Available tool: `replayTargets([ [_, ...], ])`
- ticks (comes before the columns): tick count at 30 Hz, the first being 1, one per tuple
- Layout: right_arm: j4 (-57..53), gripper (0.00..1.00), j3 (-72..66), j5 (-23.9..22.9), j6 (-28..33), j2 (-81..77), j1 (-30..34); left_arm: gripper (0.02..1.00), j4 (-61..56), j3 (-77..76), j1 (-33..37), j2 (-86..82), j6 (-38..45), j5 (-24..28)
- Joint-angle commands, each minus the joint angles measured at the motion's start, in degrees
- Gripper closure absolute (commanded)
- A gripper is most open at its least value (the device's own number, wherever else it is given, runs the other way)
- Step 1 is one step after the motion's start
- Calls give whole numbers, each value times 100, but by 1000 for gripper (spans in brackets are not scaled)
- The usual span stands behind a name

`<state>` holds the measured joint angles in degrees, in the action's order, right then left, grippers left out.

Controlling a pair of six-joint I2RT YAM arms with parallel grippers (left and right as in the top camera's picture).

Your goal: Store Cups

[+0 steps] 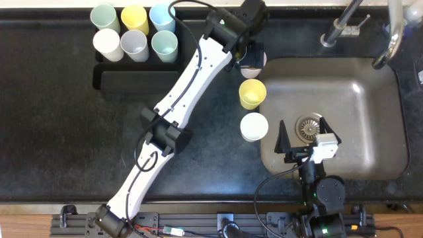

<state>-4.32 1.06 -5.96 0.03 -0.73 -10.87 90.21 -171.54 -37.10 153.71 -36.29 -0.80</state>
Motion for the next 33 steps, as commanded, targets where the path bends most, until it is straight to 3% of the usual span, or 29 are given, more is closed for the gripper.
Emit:
replayTargets([
  [1, 39, 3, -79, 17, 0, 52, 31, 66, -122, -155, -11, 319, -173, -302],
  [12, 39, 3, -79, 17, 0, 52, 31, 200, -345, -129, -11, 372, -168, -345],
  [14, 39, 3, -79, 17, 0, 52, 31, 325, -358, -129, -15, 374, -168, -365],
  [16, 39, 5, -79, 17, 0, 52, 31, 542, -356, -129, -15, 374, -170, -358],
  [20, 39, 3, -79, 17, 0, 52, 31, 805, -358, -129, -15, 374, -149, -363],
  [25, 39, 7, -79, 17, 0, 52, 31, 972, -358, -129, -15, 374, -149, -358],
  [33, 39, 3, -79, 17, 0, 52, 31, 982, -352, -122, -26, 24, 79, -509],
])
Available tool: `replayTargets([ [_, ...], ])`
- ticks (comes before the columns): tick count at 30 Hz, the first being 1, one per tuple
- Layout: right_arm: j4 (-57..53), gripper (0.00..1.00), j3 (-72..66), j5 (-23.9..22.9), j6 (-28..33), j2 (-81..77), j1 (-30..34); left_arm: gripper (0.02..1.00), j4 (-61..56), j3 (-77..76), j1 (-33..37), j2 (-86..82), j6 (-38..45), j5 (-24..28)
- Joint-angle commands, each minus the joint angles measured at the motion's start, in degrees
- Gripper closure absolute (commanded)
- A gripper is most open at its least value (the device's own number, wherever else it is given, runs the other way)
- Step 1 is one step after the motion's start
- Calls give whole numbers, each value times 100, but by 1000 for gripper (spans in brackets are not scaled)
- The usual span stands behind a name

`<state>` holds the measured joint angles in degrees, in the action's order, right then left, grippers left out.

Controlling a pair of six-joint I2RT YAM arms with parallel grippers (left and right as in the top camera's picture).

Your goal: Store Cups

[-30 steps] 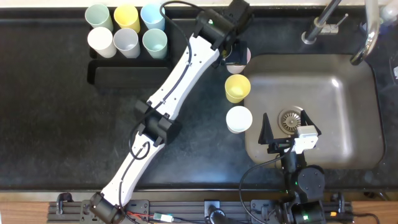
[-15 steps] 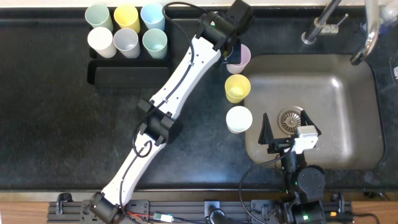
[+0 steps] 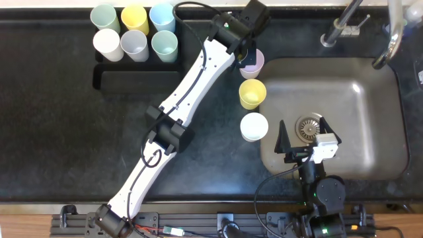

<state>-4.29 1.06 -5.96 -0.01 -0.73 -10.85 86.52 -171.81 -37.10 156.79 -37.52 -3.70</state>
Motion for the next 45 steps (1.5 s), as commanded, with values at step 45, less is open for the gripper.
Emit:
replayTargets([
  [45, 35, 3, -79, 17, 4, 52, 28, 982, -2667, 8529, 5285, -6301, 3047, 581],
])
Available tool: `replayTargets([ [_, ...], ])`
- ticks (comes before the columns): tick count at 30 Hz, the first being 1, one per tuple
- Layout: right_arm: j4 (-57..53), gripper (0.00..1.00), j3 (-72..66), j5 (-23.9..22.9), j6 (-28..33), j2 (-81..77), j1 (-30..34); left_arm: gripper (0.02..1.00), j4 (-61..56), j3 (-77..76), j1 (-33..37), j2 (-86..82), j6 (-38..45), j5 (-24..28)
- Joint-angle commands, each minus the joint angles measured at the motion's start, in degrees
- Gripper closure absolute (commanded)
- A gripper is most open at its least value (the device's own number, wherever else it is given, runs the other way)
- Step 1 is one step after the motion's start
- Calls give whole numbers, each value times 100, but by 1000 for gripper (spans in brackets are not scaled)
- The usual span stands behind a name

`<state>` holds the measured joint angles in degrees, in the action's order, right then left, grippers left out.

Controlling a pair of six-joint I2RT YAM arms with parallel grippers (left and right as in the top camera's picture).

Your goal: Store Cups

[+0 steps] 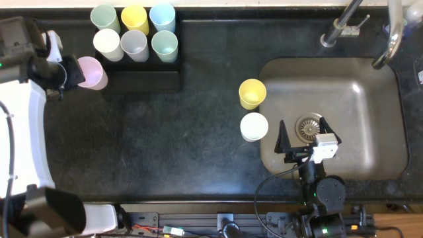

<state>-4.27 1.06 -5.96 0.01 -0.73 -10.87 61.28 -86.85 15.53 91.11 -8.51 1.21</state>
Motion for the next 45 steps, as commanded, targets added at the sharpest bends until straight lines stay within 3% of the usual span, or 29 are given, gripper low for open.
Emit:
replayTargets([
  [1, 35, 3, -79, 17, 2, 52, 31, 982, -208, 33, 22, 358, 146, 90],
  [16, 35, 3, -79, 17, 2, 52, 31, 985, -1095, 33, 15, 1141, 120, 385],
  [39, 35, 5, -79, 17, 2, 52, 31, 982, -1322, 33, -17, 1670, 98, 673],
  [45, 35, 5, -79, 17, 2, 52, 31, 805, -1364, 31, -142, 1670, 98, 667],
])
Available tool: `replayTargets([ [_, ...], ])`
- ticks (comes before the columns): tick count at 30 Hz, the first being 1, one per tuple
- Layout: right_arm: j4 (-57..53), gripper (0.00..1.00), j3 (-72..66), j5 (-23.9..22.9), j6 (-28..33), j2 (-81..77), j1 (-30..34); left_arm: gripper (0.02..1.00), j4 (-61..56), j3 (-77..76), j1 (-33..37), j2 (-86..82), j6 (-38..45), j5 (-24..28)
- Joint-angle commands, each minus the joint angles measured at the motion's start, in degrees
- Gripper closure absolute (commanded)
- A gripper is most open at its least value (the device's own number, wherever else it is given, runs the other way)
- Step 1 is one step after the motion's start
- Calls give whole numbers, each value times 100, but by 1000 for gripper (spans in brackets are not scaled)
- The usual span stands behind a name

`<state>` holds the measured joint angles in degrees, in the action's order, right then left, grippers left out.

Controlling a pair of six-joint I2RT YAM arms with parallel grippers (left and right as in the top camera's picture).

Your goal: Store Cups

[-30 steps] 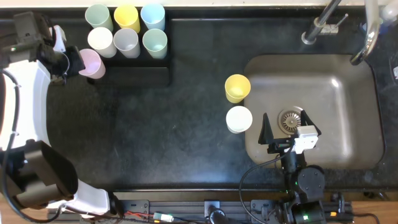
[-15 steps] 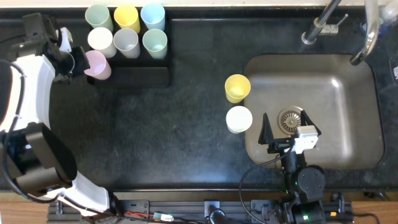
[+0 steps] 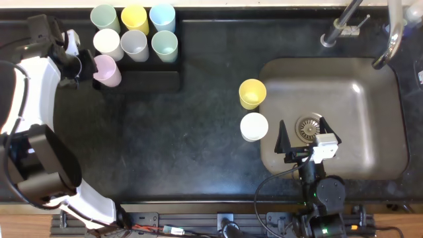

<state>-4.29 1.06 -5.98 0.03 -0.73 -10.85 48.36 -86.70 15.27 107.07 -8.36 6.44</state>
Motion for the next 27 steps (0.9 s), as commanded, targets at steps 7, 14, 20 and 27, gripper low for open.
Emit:
replayTargets([
  [7, 37, 5, -79, 20, 0, 52, 28, 509, 153, -372, -229, -341, -221, -68],
  [14, 37, 5, -79, 20, 0, 52, 28, 463, 1355, -1550, -883, -1333, -575, -901],
  [20, 37, 3, -79, 20, 0, 52, 28, 402, 2339, -2796, -2393, -1285, -1259, -1537],
  [27, 37, 3, -79, 20, 0, 52, 28, 347, 2323, -2868, -4369, -848, -2197, -1554],
])
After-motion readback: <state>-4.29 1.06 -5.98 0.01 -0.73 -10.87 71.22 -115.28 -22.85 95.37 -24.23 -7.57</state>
